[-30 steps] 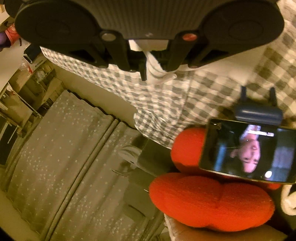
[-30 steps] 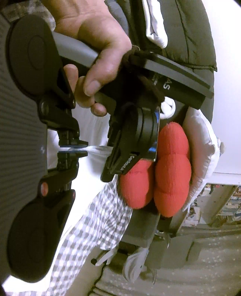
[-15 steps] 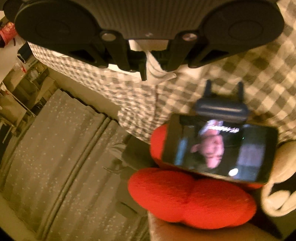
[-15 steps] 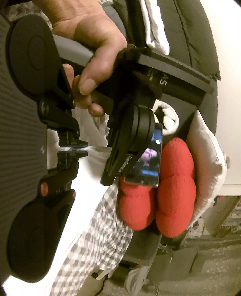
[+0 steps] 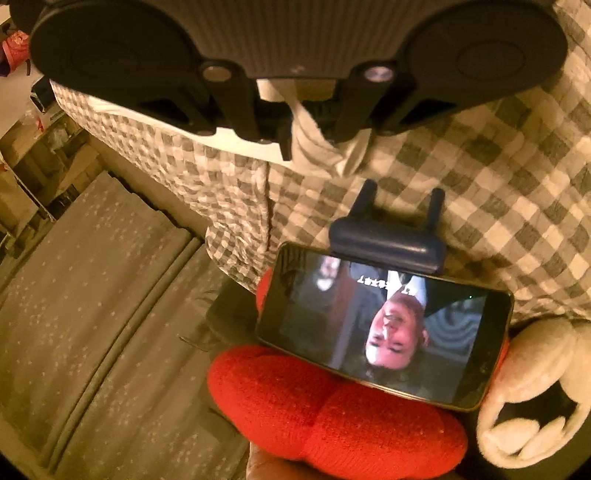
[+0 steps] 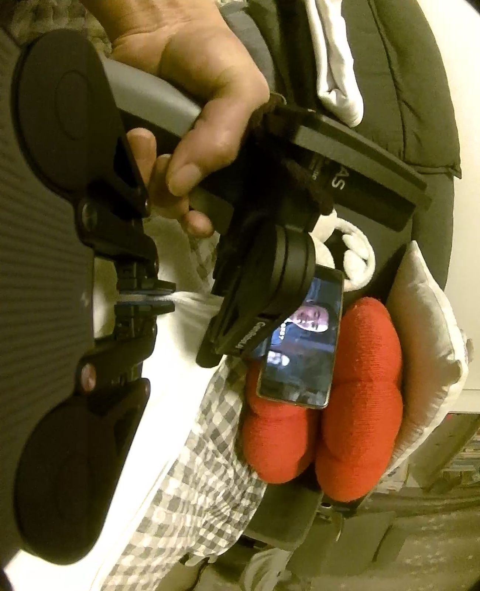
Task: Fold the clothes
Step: 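Carry the garment end with both tools toward the cushions and phone, then open both tools to release the garment end on the bed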
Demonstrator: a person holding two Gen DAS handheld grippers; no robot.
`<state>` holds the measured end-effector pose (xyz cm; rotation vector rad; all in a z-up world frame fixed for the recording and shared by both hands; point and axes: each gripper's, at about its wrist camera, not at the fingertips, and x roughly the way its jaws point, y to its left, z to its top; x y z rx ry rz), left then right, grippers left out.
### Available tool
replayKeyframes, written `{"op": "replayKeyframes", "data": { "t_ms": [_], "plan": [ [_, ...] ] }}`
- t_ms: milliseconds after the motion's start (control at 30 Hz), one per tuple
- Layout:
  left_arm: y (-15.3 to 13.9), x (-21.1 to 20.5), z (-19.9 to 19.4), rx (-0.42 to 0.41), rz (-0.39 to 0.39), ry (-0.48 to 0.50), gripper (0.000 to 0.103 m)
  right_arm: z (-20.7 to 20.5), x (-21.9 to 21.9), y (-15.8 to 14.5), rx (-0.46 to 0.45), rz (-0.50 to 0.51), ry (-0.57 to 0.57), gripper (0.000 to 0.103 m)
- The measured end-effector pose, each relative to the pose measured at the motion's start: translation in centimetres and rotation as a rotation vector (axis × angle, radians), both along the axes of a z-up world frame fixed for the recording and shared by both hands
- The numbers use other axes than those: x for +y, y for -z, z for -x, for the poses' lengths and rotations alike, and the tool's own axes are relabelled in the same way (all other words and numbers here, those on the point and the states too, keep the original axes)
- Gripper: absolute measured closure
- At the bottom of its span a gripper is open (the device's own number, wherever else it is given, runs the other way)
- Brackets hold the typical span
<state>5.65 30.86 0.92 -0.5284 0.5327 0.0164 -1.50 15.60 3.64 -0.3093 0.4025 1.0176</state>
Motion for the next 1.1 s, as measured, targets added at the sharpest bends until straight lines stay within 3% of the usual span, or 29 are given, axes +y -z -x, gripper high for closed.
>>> {"op": "replayKeyframes", "data": {
  "t_ms": [267,567,867,1000,1067,1100],
  "plan": [
    [0.1,0.6,0.4,0.020,0.003,-0.034,0.099,-0.1,0.5,0.2,0.000,0.018,-0.019,0.100],
    [-0.4,2.6,1.8,0.025,0.067,-0.161,0.097,0.0,1.4,0.9,-0.020,0.077,-0.042,0.099],
    [-1.4,2.7,2.8,0.012,0.059,-0.207,0.097,0.4,1.7,1.0,-0.034,0.086,-0.058,0.097],
    [-1.9,2.7,3.2,0.005,0.054,-0.227,0.096,0.6,0.3,0.0,0.027,0.045,-0.151,0.084],
    [-2.2,2.7,3.5,0.002,0.052,-0.237,0.095,0.7,-1.1,-1.2,0.021,0.044,-0.173,0.060],
    [-2.3,2.8,3.6,0.000,0.050,-0.242,0.095,0.6,-2.1,-1.9,-0.004,0.046,-0.161,0.059]
  ]
}}
